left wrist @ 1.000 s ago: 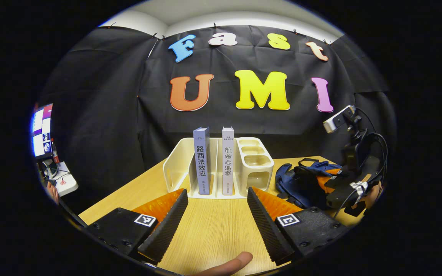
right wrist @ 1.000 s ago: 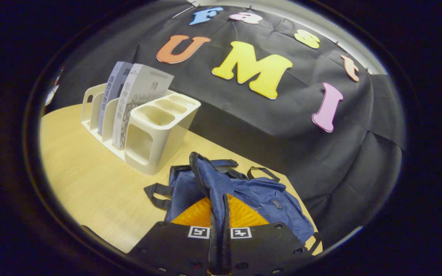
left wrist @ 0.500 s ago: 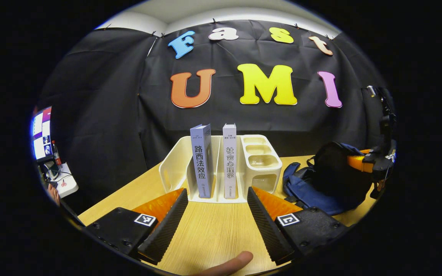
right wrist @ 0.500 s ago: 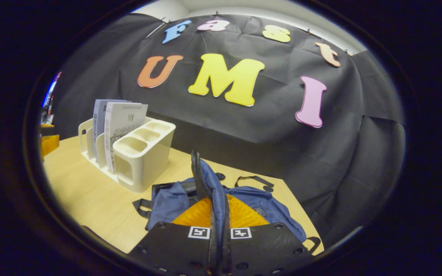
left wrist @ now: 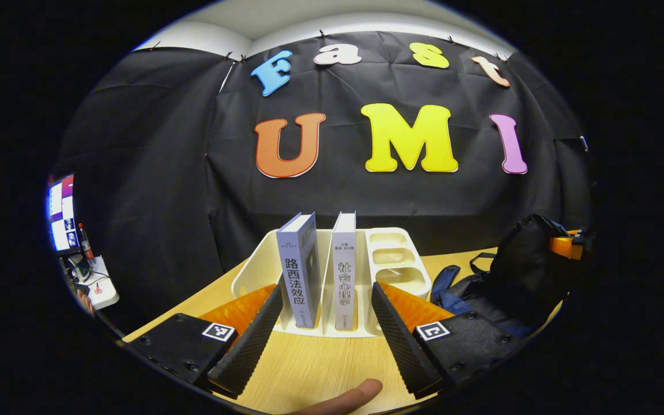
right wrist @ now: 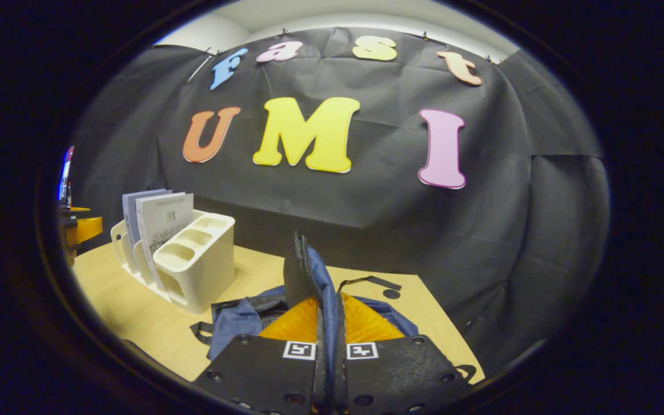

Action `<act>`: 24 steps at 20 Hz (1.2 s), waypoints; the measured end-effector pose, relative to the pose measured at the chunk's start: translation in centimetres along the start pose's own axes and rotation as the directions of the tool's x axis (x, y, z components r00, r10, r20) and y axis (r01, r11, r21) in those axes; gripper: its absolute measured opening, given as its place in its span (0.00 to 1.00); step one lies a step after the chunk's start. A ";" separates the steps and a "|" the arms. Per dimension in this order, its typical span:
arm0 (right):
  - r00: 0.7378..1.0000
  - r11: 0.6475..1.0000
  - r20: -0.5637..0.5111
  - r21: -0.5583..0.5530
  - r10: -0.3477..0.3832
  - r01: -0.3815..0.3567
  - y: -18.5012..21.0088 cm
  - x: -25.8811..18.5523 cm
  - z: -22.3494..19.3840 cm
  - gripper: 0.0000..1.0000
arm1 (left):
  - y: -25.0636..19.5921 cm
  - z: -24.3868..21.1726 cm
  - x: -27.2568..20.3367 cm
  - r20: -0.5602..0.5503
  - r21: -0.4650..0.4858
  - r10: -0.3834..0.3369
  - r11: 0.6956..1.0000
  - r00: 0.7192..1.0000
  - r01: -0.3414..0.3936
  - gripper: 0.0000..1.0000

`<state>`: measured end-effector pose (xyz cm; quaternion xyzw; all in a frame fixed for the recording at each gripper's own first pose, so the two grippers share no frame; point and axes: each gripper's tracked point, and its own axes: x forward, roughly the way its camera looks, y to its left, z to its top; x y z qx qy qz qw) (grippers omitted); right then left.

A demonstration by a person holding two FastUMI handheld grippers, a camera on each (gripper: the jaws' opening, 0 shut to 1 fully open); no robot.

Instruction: Open the schoolbag, grab two books from the bookshelf and put them into the schoolbag.

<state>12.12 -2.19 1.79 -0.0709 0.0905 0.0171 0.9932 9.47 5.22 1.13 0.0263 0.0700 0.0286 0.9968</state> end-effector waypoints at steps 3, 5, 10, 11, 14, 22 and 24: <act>1.000 0.999 -0.017 0.035 0.020 -0.020 -0.8 0.3 -0.2 0.05 | -0.8 2.2 2.4 0.016 0.008 -0.008 1.000 1.000 0.008 0.98; 1.000 0.999 -0.015 0.043 0.011 -0.010 -1.8 0.2 -0.1 0.05 | -1.2 3.6 4.1 0.024 0.018 -0.015 1.000 1.000 0.015 0.98; 1.000 0.998 -0.011 0.069 0.004 -0.003 -4.1 0.2 0.3 0.05 | -2.0 6.4 8.7 -0.015 0.016 -0.037 0.999 0.999 0.037 0.98; 1.000 0.997 -0.012 0.074 0.001 0.000 -4.6 0.1 0.2 0.05 | -2.1 6.9 9.6 -0.028 0.003 -0.042 0.999 0.999 0.042 0.98; 1.000 0.996 -0.004 0.094 -0.001 0.001 -6.0 -0.1 0.7 0.05 | -1.7 8.1 12.3 -0.060 0.015 -0.049 0.999 0.997 0.049 0.98; 1.000 0.994 0.011 0.108 0.000 -0.001 -7.6 -0.6 1.4 0.05 | -3.2 6.8 17.1 -0.338 0.039 -0.127 0.988 0.932 0.149 0.97; 1.000 0.995 0.012 0.101 0.007 -0.008 -7.4 -0.7 1.3 0.05 | -3.0 6.0 17.5 -0.410 0.069 -0.121 0.984 0.904 0.163 0.96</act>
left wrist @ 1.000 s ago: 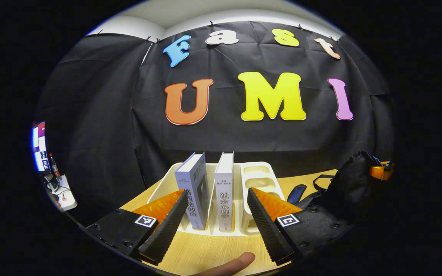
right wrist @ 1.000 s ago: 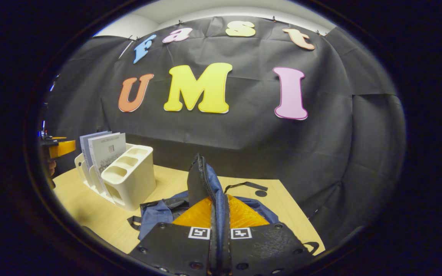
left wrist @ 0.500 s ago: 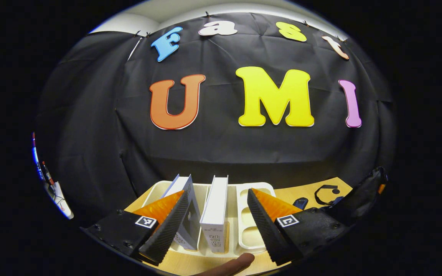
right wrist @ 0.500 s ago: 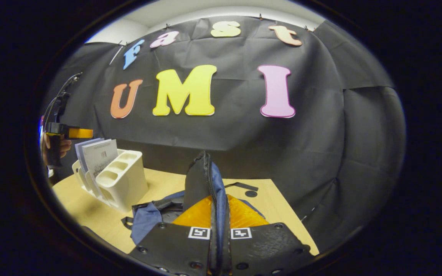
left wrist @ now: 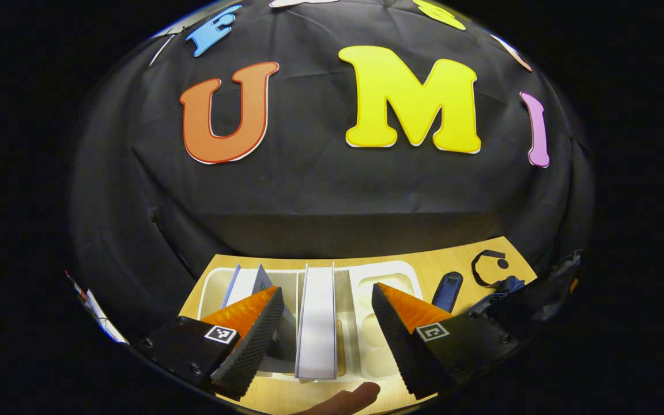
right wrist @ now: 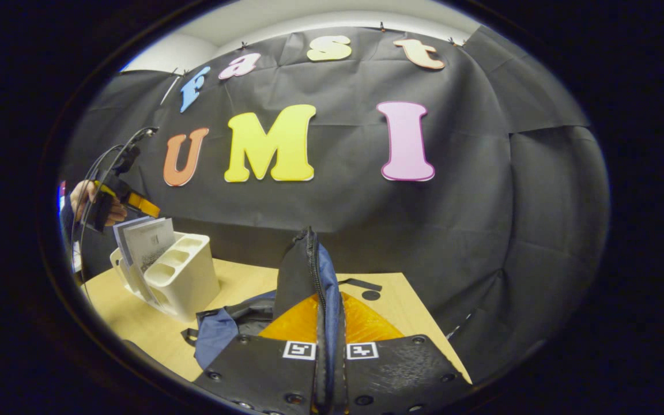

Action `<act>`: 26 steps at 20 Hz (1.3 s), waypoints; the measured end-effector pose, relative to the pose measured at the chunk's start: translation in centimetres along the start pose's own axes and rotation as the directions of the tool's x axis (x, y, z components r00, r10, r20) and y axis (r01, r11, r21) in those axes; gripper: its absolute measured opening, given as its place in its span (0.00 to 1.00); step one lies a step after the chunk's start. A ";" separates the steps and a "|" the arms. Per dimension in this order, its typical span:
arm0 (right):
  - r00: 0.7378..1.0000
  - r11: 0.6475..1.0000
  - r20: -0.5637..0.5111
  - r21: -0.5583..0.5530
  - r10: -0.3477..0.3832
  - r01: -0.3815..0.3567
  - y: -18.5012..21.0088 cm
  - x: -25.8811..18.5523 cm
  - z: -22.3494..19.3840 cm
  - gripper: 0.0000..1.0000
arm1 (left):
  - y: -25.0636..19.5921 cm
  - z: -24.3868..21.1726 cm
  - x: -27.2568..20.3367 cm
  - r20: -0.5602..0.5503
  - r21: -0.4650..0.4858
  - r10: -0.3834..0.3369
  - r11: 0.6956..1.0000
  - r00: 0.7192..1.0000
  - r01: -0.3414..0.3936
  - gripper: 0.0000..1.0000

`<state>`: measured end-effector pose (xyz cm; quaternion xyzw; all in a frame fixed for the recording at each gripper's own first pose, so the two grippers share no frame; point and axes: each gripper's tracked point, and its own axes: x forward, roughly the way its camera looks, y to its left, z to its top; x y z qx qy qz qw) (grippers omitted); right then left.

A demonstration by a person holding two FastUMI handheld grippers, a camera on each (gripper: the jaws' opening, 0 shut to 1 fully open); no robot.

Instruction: Open the schoolbag, grab two books from the bookshelf and put them into the schoolbag.

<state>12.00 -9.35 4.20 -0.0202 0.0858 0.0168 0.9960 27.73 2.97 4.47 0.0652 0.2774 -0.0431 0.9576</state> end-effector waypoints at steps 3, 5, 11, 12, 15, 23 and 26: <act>1.000 1.000 0.001 -0.002 0.006 -0.006 0.2 -0.1 -0.2 0.02 | 0.4 -1.5 1.2 -0.114 0.070 0.028 0.997 0.993 -0.020 0.93; 1.000 1.000 0.002 -0.006 0.007 -0.007 0.3 -0.1 -0.3 0.05 | 0.2 -2.5 2.1 -0.182 0.087 0.026 0.996 0.983 -0.010 0.93; 1.000 1.000 0.006 -0.024 0.007 -0.007 0.6 -0.1 -0.4 0.05 | 1.5 -6.3 3.2 -0.411 0.124 0.070 0.992 0.909 -0.020 0.88; 1.000 1.000 0.004 -0.026 0.009 -0.009 0.7 -0.1 -0.5 0.05 | 1.8 -6.7 3.4 -0.435 0.132 0.071 0.991 0.898 -0.014 0.85; 1.000 0.999 0.000 -0.041 0.013 -0.013 1.1 0.0 -0.5 0.05 | 0.6 -7.6 4.2 -0.493 0.104 0.018 0.994 0.870 0.039 0.67; 1.000 0.999 -0.006 -0.043 0.022 -0.022 1.3 0.0 -1.1 0.05 | -1.2 -8.8 3.5 -0.561 0.051 -0.042 0.995 0.827 0.085 0.50; 1.000 0.999 -0.011 -0.035 0.020 -0.021 1.2 0.2 -1.6 0.05 | -0.1 -8.3 1.3 -0.535 0.069 0.002 0.997 0.845 0.042 0.49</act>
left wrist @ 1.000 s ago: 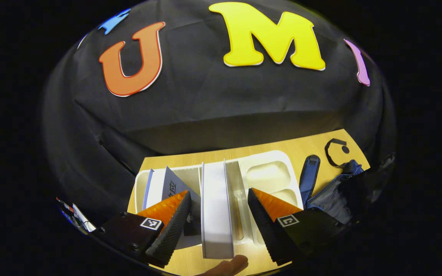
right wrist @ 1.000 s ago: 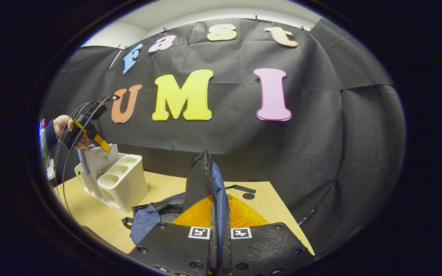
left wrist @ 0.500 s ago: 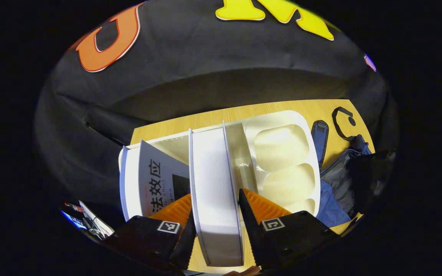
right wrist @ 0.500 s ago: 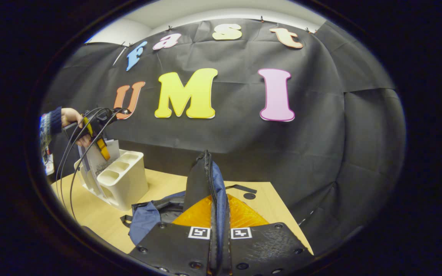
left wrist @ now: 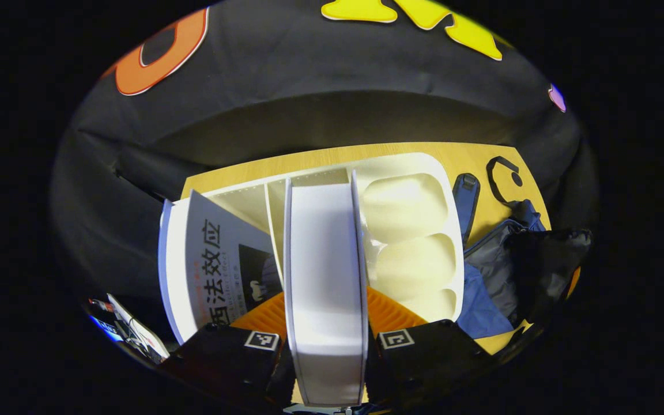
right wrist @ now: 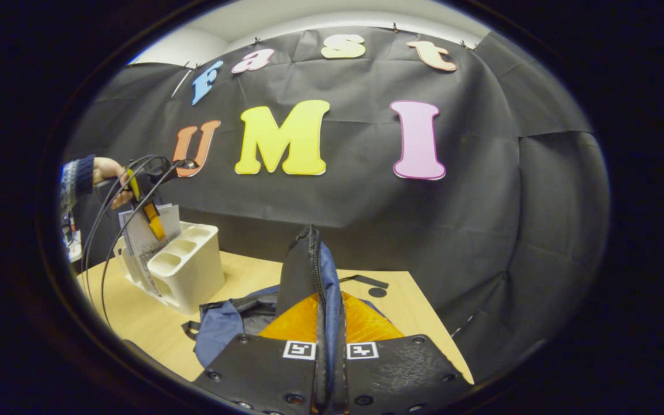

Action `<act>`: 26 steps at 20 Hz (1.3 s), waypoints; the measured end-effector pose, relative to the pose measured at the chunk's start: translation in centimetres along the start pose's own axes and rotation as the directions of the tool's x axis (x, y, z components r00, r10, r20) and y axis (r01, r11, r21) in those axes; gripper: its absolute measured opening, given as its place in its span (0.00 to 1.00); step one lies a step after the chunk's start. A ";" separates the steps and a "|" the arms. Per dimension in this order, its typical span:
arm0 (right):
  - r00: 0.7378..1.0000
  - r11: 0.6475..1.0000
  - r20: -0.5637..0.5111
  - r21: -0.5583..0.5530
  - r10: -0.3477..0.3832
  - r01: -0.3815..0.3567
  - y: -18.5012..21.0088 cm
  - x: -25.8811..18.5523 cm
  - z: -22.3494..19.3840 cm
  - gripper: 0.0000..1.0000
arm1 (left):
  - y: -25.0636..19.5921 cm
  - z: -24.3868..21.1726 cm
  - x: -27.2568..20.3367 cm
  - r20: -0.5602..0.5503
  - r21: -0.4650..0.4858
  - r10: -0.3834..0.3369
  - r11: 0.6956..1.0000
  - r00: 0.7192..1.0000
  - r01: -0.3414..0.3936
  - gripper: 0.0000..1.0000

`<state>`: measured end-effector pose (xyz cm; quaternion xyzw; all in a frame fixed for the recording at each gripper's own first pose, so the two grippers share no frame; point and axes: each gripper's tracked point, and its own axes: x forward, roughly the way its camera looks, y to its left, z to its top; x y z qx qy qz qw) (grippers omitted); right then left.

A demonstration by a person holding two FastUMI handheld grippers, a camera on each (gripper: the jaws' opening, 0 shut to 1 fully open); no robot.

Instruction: Open the schoolbag, grab two books from the bookshelf and put them into the schoolbag.

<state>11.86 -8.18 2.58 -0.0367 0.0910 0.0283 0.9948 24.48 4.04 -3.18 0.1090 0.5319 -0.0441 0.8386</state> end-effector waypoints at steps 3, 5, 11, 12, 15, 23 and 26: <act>1.000 1.000 -0.003 -0.011 0.000 0.000 0.3 0.1 -0.1 0.05 | -0.1 -1.4 -2.2 0.033 -0.021 0.002 1.000 0.999 -0.001 0.48; 1.000 1.000 -0.005 -0.018 0.001 -0.001 0.7 0.2 -0.4 0.05 | 0.1 -2.4 -3.8 0.057 -0.014 0.001 1.000 0.998 0.000 0.48; 1.000 1.000 -0.022 -0.022 0.015 -0.016 2.3 0.5 -1.5 0.05 | -0.2 -7.4 -6.8 0.120 -0.050 -0.025 0.998 0.992 0.031 0.48; 1.000 1.000 -0.025 -0.017 0.018 -0.018 2.6 0.5 -1.7 0.05 | -0.4 -8.3 -7.0 0.126 -0.050 -0.026 0.998 0.992 0.033 0.53; 0.999 1.000 -0.038 -0.008 0.020 -0.020 3.2 0.7 -2.1 0.05 | -0.6 -11.4 -7.9 0.145 -0.051 -0.021 0.998 0.989 0.029 0.48; 0.998 1.000 -0.067 -0.024 -0.004 0.003 4.1 1.3 -2.5 0.05 | -1.6 -18.0 -9.1 0.172 -0.108 -0.091 0.988 0.981 0.111 0.48; 0.997 1.000 -0.081 -0.028 -0.007 0.005 4.6 1.5 -2.7 0.05 | -2.0 -19.4 -8.9 0.163 -0.180 -0.154 0.967 0.974 0.183 0.48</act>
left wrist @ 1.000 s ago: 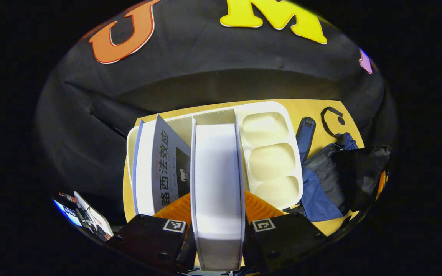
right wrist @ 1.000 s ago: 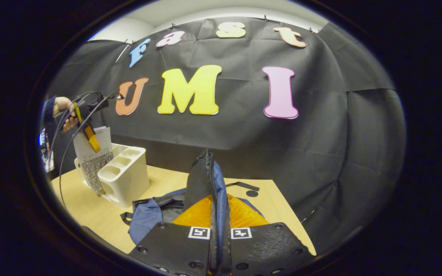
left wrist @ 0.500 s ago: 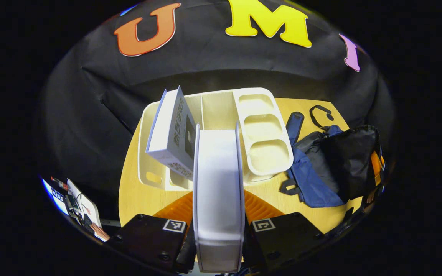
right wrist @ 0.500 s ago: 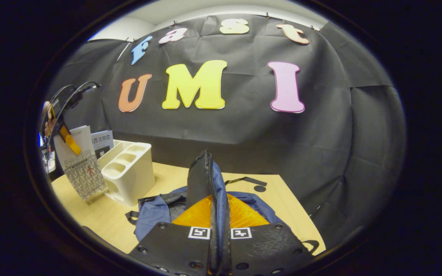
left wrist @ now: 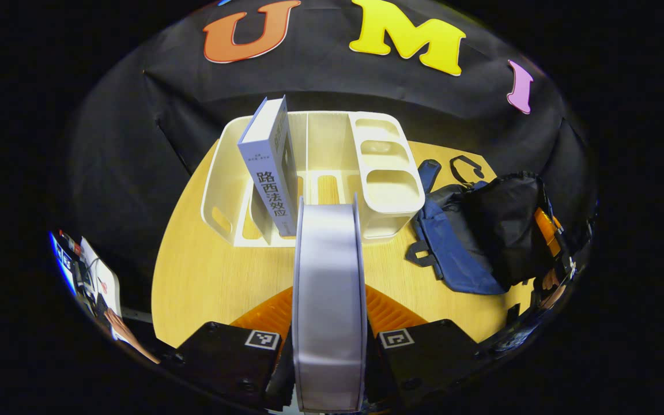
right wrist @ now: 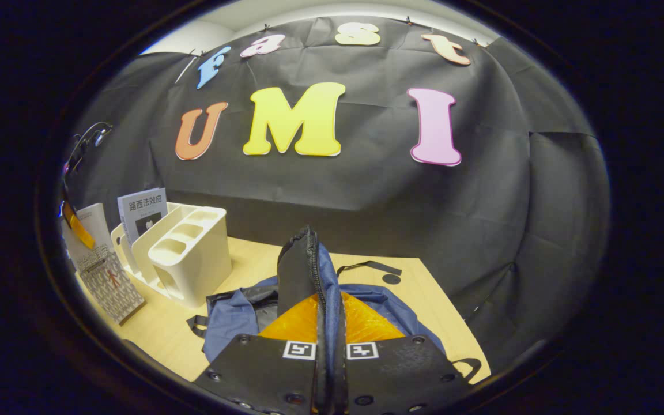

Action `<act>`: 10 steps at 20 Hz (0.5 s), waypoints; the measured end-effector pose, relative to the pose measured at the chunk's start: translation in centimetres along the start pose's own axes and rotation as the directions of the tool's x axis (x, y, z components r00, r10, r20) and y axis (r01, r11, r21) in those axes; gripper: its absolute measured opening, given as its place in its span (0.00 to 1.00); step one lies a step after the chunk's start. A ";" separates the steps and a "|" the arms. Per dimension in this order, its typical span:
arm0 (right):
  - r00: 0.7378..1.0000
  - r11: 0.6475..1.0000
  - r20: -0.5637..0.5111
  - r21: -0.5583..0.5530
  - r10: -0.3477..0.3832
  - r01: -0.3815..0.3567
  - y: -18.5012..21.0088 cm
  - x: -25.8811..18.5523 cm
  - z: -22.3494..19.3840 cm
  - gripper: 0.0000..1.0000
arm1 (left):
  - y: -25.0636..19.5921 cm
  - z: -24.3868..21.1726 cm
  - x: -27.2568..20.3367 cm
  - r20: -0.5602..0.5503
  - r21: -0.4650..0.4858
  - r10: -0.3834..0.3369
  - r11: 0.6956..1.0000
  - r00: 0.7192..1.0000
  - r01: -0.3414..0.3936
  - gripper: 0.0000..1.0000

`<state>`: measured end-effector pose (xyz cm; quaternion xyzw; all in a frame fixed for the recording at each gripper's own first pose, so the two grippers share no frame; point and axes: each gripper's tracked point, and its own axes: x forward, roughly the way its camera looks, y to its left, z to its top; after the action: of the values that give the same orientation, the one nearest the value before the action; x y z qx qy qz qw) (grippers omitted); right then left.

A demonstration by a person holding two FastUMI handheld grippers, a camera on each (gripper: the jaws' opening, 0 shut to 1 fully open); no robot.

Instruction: Open the schoolbag, grab two books from the bookshelf and put them into the schoolbag.

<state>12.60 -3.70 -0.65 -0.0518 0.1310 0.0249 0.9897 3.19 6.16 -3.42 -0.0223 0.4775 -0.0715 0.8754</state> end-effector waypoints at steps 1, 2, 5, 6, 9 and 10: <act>1.000 1.000 -0.008 0.002 -0.007 0.007 0.0 0.1 0.0 0.05 | -0.3 -0.4 0.0 -0.008 -0.038 -0.032 0.999 0.999 0.031 0.48; 1.000 1.000 -0.015 0.000 -0.013 0.013 0.1 0.3 -0.1 0.05 | -0.6 -1.0 0.1 -0.016 -0.078 -0.066 0.995 0.998 0.065 0.48; 1.000 1.000 -0.012 -0.018 -0.020 0.020 0.2 0.2 0.5 0.05 | -1.6 -1.2 0.0 0.014 -0.168 -0.143 0.975 0.990 0.143 0.52; 1.000 0.999 -0.009 -0.027 -0.022 0.022 0.2 0.2 0.8 0.05 | -2.0 -1.2 -0.3 0.031 -0.195 -0.173 0.965 0.984 0.175 0.52; 0.999 0.998 -0.003 -0.047 -0.033 0.032 -0.1 0.1 1.4 0.05 | -3.6 -0.9 -1.5 0.107 -0.261 -0.260 0.924 0.960 0.280 0.48; 0.999 0.998 -0.005 -0.047 -0.036 0.035 -0.2 0.0 1.5 0.05 | -4.5 -0.7 -1.6 0.134 -0.278 -0.299 0.904 0.945 0.325 0.45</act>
<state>13.03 -3.68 0.84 -0.0775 0.1324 0.0102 0.9881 1.25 1.96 -1.99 -0.2322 0.4340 -0.1373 0.8596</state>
